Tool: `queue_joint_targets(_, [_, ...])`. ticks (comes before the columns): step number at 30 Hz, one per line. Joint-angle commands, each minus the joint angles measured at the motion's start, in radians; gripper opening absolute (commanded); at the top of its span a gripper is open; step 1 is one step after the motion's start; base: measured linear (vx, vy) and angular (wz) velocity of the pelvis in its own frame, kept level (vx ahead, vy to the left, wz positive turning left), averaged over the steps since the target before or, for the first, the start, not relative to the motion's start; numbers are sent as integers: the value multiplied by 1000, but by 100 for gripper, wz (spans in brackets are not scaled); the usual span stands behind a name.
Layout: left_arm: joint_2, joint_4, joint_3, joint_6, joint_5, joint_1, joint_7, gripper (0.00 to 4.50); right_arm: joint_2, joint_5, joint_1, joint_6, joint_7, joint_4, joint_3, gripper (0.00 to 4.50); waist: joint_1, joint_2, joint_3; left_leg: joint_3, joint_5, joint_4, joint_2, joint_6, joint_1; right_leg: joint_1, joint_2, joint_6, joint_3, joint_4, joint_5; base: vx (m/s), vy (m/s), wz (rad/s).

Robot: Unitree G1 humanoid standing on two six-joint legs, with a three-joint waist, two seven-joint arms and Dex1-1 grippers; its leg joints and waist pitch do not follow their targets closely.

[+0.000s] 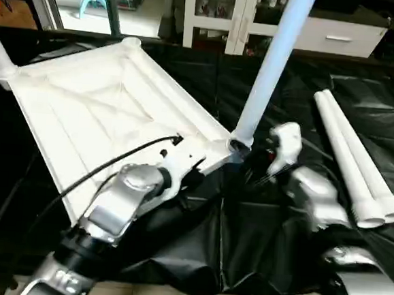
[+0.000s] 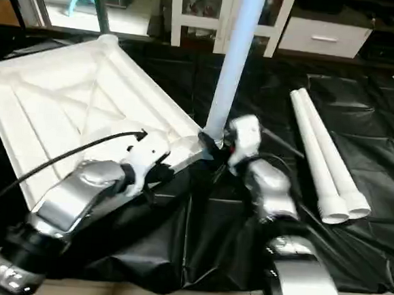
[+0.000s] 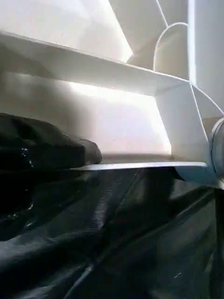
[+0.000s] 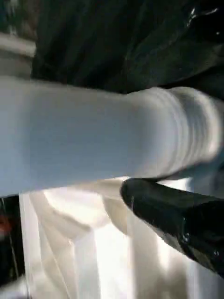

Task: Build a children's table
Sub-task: Insert table leg to table base

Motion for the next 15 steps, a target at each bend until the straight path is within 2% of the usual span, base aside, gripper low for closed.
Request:
queue_joint_targets(1, [21,6,-6,-29,-2,21,-21,0,-24,18,11,20,64,-48,-5,347,7,-8,-66,5,90,-25,1,169,20,61,-44,-280,28,-35,632,0,0,0])
queue_joint_targets(4, [78,35,7,-81,-11,29,-64,0,-124,78,93,87,261,-205,10,347,12,-10,-67,4,53,-24,4,172,23,64,-45,-265,31,-39,584,0,0,0])
queue_joint_targets(6, [96,42,6,-108,-13,31,-85,0,-154,90,110,113,314,-237,11,347,14,-11,-63,5,32,-25,2,169,22,59,-44,-267,30,-42,534,0,0,0])
queue_joint_targets(9, [139,34,-16,-207,-36,46,-184,0,-192,95,113,119,351,-259,-1,347,11,-11,-59,6,-7,-25,4,155,21,52,-49,-283,32,-46,422,0,0,0])
queue_joint_targets(10, [154,26,-29,-252,-51,57,-231,0,-197,93,112,120,357,-266,-4,347,12,-5,-62,5,-12,-24,5,153,24,51,-50,-286,33,-47,404,0,0,0])
queue_joint_targets(13, [188,-1,-62,-274,-65,74,-304,0,-207,103,110,156,388,-293,3,347,17,-6,-63,5,2,-23,7,156,25,50,-48,-294,33,-44,386,0,0,0])
queue_joint_targets(15, [208,-10,-85,-289,-70,81,-342,0,-224,105,117,197,431,-327,26,347,28,-1,-66,6,27,-19,9,164,33,45,-46,-300,33,-39,413,0,0,0])
